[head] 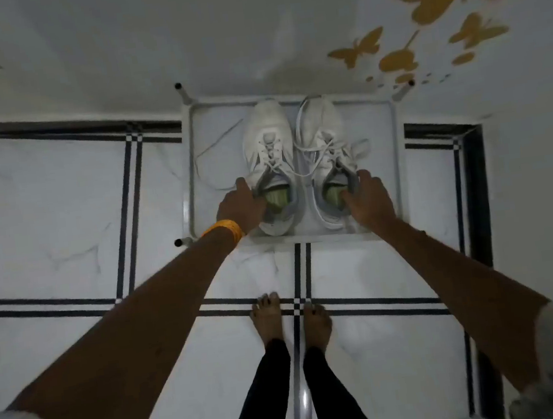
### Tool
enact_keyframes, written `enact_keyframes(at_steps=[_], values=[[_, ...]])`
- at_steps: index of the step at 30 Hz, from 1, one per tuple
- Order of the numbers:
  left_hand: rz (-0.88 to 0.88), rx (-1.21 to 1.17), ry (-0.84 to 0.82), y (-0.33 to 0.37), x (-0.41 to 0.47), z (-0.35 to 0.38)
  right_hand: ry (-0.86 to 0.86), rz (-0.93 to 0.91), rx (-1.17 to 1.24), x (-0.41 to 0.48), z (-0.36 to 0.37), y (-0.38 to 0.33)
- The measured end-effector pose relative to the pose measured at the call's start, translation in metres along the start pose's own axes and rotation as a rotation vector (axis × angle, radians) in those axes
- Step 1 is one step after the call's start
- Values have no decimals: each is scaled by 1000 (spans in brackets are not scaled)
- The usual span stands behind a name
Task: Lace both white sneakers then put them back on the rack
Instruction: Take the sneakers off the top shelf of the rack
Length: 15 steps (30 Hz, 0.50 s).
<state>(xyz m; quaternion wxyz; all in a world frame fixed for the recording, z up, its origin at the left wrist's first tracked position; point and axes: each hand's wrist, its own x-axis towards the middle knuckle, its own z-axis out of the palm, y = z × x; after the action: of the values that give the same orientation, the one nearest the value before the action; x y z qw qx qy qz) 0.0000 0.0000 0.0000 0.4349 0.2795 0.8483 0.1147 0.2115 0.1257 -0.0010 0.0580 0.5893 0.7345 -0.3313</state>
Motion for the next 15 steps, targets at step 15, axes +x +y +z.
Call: enact_keyframes(at_steps=[15], values=[[211,-1,253,-13,-31,40,59,-163,30,-39,5,10]])
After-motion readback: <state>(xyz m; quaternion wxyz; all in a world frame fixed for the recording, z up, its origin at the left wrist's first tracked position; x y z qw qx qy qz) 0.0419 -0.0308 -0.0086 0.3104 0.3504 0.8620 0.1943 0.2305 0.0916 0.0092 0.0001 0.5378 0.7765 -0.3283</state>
